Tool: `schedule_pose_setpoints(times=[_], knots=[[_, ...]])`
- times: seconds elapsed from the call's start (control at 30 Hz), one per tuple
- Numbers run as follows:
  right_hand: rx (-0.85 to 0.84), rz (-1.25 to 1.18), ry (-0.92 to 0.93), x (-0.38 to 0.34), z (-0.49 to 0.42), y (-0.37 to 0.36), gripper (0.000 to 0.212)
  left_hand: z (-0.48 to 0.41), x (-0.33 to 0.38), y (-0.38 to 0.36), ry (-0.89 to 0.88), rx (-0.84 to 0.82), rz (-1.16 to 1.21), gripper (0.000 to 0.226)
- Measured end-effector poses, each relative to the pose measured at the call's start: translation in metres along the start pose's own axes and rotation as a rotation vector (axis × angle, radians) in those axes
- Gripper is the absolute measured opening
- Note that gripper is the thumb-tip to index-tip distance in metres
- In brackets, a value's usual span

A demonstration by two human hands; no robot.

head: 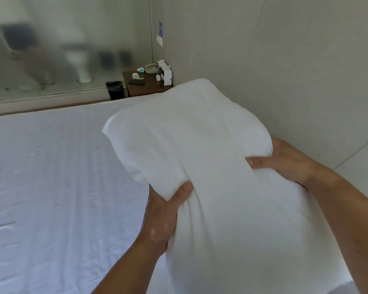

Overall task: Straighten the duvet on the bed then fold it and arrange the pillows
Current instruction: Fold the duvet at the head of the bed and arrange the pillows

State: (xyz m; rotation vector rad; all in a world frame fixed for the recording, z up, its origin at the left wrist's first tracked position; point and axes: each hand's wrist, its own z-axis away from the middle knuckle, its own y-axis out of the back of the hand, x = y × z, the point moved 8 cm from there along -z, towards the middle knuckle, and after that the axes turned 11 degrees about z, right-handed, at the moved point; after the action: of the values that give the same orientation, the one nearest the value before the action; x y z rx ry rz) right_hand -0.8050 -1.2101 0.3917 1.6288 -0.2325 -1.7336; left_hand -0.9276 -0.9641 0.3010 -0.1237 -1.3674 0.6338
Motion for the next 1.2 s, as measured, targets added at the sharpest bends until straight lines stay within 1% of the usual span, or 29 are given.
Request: schedule_pose_setpoints(times=[0.07,0.13,0.2,0.27,0.3,0.33,0.4,0.43,0.47,0.53,0.6,0.7,0.77,0.87,0.93,1.0,1.03,1.07,1.1,1.13,1.17,1.2], knots=[[-0.005,0.017,0.032,0.02,-0.012,0.055,0.059,-0.011,-0.018,-0.055,-0.009,-0.012,0.002,0.081],[0.007,0.033,0.016,0.051,-0.026,0.1,0.057,-0.024,-0.038,-0.099,-0.049,-0.013,-0.028,0.09],[0.021,0.072,-0.016,0.086,-0.044,0.131,0.07,-0.039,-0.06,-0.132,-0.077,0.007,-0.088,0.09],[0.055,0.134,-0.053,0.131,-0.067,0.146,0.093,-0.058,-0.09,-0.149,-0.059,0.016,-0.152,0.088],[0.05,0.191,-0.092,0.158,-0.077,0.146,0.101,-0.067,-0.107,-0.153,-0.027,0.01,-0.165,0.088],[0.031,0.295,-0.16,0.189,-0.085,0.14,0.104,-0.076,-0.127,-0.148,0.036,0.016,-0.157,0.094],[-0.001,0.493,-0.275,0.247,-0.09,0.121,0.098,-0.084,-0.162,-0.13,0.251,0.097,-0.094,0.117],[-0.011,0.511,-0.314,0.27,-0.087,0.109,0.093,-0.084,-0.176,-0.121,0.35,0.15,-0.064,0.128],[-0.014,0.484,-0.346,0.287,-0.082,0.097,0.089,-0.086,-0.186,-0.114,0.412,0.182,-0.034,0.136],[0.012,0.377,-0.392,0.305,-0.071,0.087,0.083,-0.097,-0.195,-0.111,0.434,0.174,-0.015,0.145],[0.026,0.328,-0.406,0.315,-0.066,0.086,0.079,-0.109,-0.192,-0.124,0.391,0.154,-0.014,0.138],[0.028,0.331,-0.357,0.304,-0.066,0.091,0.077,-0.133,-0.177,-0.165,0.241,0.098,-0.071,0.112],[0.059,0.313,-0.303,0.291,-0.068,0.097,0.08,-0.148,-0.163,-0.18,0.156,0.126,-0.098,0.103],[0.051,0.297,-0.261,0.279,-0.068,0.094,0.084,-0.158,-0.16,-0.158,0.101,0.223,-0.124,0.095],[-0.02,0.415,-0.245,0.279,-0.067,0.079,0.09,-0.153,-0.169,-0.133,0.138,0.304,-0.302,0.089],[-0.072,0.533,-0.217,0.282,-0.065,0.062,0.091,-0.142,-0.179,-0.117,0.271,0.392,-0.625,0.081],[-0.077,0.557,-0.205,0.284,-0.065,0.056,0.09,-0.137,-0.18,-0.117,0.298,0.416,-0.809,0.076],[-0.072,0.563,-0.195,0.284,-0.066,0.053,0.09,-0.134,-0.177,-0.123,0.251,0.414,-0.982,0.071],[-0.059,0.562,-0.192,0.284,-0.066,0.053,0.091,-0.131,-0.171,-0.135,0.142,0.387,-1.12,0.066],[-0.044,0.56,-0.192,0.285,-0.066,0.053,0.091,-0.129,-0.168,-0.151,0.022,0.327,-1.207,0.064],[-0.028,0.56,-0.196,0.285,-0.066,0.053,0.091,-0.125,-0.17,-0.168,-0.053,0.233,-1.268,0.066],[-0.016,0.561,-0.2,0.287,-0.066,0.053,0.091,-0.123,-0.178,-0.181,-0.065,0.122,-1.315,0.07]])
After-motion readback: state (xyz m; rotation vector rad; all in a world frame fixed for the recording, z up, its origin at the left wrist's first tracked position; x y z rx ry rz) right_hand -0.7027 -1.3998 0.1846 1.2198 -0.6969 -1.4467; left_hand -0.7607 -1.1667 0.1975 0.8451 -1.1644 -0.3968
